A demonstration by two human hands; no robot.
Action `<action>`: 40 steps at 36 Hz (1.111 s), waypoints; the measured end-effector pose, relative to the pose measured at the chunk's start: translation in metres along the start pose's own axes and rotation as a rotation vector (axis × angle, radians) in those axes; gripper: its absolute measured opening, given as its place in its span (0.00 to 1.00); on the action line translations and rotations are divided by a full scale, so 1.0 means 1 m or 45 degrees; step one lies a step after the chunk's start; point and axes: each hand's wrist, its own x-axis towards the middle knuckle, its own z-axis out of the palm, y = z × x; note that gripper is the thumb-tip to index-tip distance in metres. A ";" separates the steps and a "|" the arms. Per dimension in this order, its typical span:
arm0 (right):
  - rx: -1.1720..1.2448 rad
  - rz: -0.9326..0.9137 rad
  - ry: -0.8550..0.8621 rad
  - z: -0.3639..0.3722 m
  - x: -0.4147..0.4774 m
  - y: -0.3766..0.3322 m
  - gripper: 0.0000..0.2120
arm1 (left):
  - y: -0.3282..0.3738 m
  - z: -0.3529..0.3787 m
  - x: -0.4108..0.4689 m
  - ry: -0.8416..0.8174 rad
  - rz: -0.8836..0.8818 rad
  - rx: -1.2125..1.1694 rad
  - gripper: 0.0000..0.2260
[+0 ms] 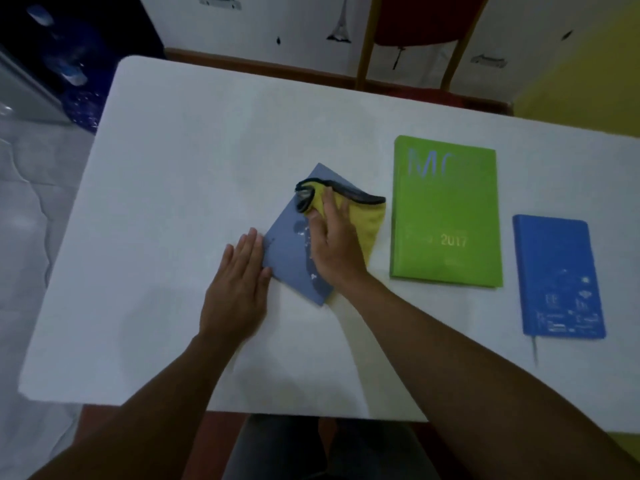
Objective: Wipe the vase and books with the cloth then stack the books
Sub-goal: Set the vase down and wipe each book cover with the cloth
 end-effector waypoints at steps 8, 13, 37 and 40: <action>-0.739 -0.537 -0.288 0.005 -0.041 0.036 0.23 | 0.000 -0.001 0.000 0.066 0.049 -0.002 0.25; -0.984 -0.405 -0.133 -0.024 0.015 0.042 0.24 | -0.001 0.001 0.000 0.048 0.039 -0.005 0.25; -0.801 -0.796 -0.292 0.006 -0.010 0.023 0.24 | 0.001 0.002 0.001 0.104 0.061 -0.001 0.24; -0.737 -0.914 -0.387 -0.005 -0.037 0.038 0.24 | 0.001 0.002 0.001 0.129 0.064 -0.004 0.24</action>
